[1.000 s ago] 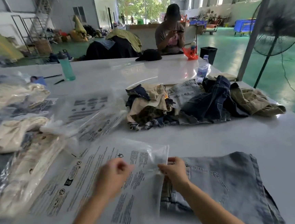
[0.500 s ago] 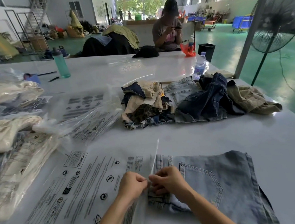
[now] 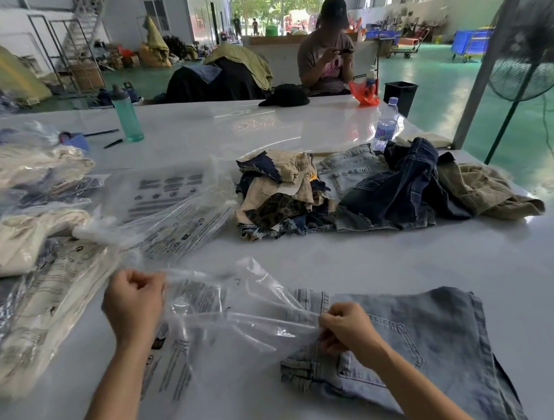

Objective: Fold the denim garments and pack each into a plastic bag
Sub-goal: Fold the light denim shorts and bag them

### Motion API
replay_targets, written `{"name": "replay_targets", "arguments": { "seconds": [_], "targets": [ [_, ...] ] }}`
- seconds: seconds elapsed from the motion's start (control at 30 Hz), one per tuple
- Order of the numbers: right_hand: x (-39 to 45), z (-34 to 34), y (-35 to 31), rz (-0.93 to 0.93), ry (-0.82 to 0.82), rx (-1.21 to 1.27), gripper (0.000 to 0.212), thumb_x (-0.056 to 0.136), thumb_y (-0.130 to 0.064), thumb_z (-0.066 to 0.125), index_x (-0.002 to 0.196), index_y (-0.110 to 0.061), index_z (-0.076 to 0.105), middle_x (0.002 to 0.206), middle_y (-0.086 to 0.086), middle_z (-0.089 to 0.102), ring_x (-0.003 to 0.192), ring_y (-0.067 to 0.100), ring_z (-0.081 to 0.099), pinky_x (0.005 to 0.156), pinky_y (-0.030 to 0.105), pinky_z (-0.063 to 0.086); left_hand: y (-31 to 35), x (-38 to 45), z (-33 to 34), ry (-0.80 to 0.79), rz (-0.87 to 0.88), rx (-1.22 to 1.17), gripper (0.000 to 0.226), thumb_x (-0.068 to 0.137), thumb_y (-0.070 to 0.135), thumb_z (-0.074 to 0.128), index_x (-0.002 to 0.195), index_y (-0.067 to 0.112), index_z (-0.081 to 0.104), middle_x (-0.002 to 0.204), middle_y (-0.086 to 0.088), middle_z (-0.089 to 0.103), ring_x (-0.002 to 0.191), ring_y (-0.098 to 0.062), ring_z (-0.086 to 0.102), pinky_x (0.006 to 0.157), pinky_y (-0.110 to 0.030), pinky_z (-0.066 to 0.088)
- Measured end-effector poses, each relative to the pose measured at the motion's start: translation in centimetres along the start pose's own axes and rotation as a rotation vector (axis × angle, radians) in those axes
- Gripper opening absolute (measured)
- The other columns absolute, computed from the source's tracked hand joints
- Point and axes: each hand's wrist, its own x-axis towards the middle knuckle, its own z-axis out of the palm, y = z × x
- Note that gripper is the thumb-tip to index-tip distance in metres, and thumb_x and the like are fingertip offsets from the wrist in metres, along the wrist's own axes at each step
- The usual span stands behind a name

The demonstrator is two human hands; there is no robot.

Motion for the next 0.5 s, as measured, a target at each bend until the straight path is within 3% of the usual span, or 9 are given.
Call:
{"name": "replay_targets", "arguments": {
  "seconds": [0.07,0.17,0.23,0.27,0.37,0.43,0.5],
  "targets": [
    [-0.2,0.3,0.1,-0.016,-0.172,-0.113,0.015,0.087,-0.001,0.059,0.072,-0.005,0.058,0.055,0.008,0.065,0.045,0.017,0.064,0.043,0.026,0.052,1.1,-0.5,-0.3,-0.028,0.165,0.07,0.015,0.083,0.004,0.064,0.082,0.007,0.049,0.07,-0.011,0.06,0.06,-0.026,0.054,0.057,-0.031,0.038],
    [-0.5,1.8,-0.5,-0.08,-0.315,-0.195,0.01,0.089,-0.011,0.063,0.081,-0.006,0.06,0.058,0.006,0.065,0.046,0.015,0.064,0.045,0.024,0.053,2.6,-3.4,0.6,-0.232,0.494,0.138,0.019,0.09,-0.002,0.055,0.088,0.01,0.039,0.064,-0.003,0.053,0.046,-0.017,0.05,0.038,-0.016,0.035],
    [0.1,2.0,-0.9,-0.135,-0.34,-0.299,0.022,0.092,-0.026,0.063,0.086,-0.004,0.063,0.062,0.006,0.067,0.05,0.017,0.065,0.047,0.025,0.053,2.8,-4.6,1.0,-0.312,0.696,0.26,0.026,0.088,-0.008,0.051,0.085,0.014,0.037,0.063,-0.007,0.052,0.04,-0.018,0.046,0.034,-0.011,0.025],
    [0.8,1.5,-1.1,-0.202,-0.276,-0.384,0.026,0.092,-0.029,0.062,0.088,-0.004,0.066,0.068,0.006,0.069,0.056,0.019,0.067,0.052,0.028,0.055,2.8,-5.0,1.1,-0.344,0.754,0.35,0.025,0.084,-0.01,0.052,0.083,0.013,0.042,0.068,-0.01,0.053,0.04,-0.022,0.044,0.035,-0.015,0.024],
    [3.5,-2.8,-1.6,-0.392,0.075,-0.752,0.028,0.09,-0.027,0.064,0.112,-0.01,0.066,0.108,0.008,0.07,0.096,0.02,0.066,0.086,0.034,0.053,2.4,-6.4,1.9,-0.486,0.693,0.644,0.015,0.089,0.004,0.051,0.082,0.013,0.06,0.092,-0.005,0.054,0.056,-0.024,0.054,0.047,-0.027,0.031],
    [5.4,-6.4,-1.2,-0.3,0.069,-1.007,0.057,0.084,-0.039,0.069,0.133,-0.015,0.052,0.134,0.003,0.056,0.121,0.02,0.052,0.102,0.032,0.042,1.6,-8.0,3.2,-0.562,0.591,0.805,0.024,0.098,0.022,0.038,0.099,0.016,0.061,0.106,-0.001,0.05,0.071,-0.016,0.054,0.056,-0.025,0.034],
    [6.6,-8.8,-0.2,-0.151,-0.045,-1.155,0.08,0.075,-0.051,0.074,0.14,-0.018,0.043,0.142,0.0,0.045,0.13,0.02,0.042,0.108,0.038,0.037,1.1,-9.6,5.0,-0.643,0.505,0.889,0.039,0.098,0.042,0.031,0.105,0.014,0.057,0.112,-0.003,0.047,0.078,-0.015,0.052,0.062,-0.026,0.037]
  ]
}}
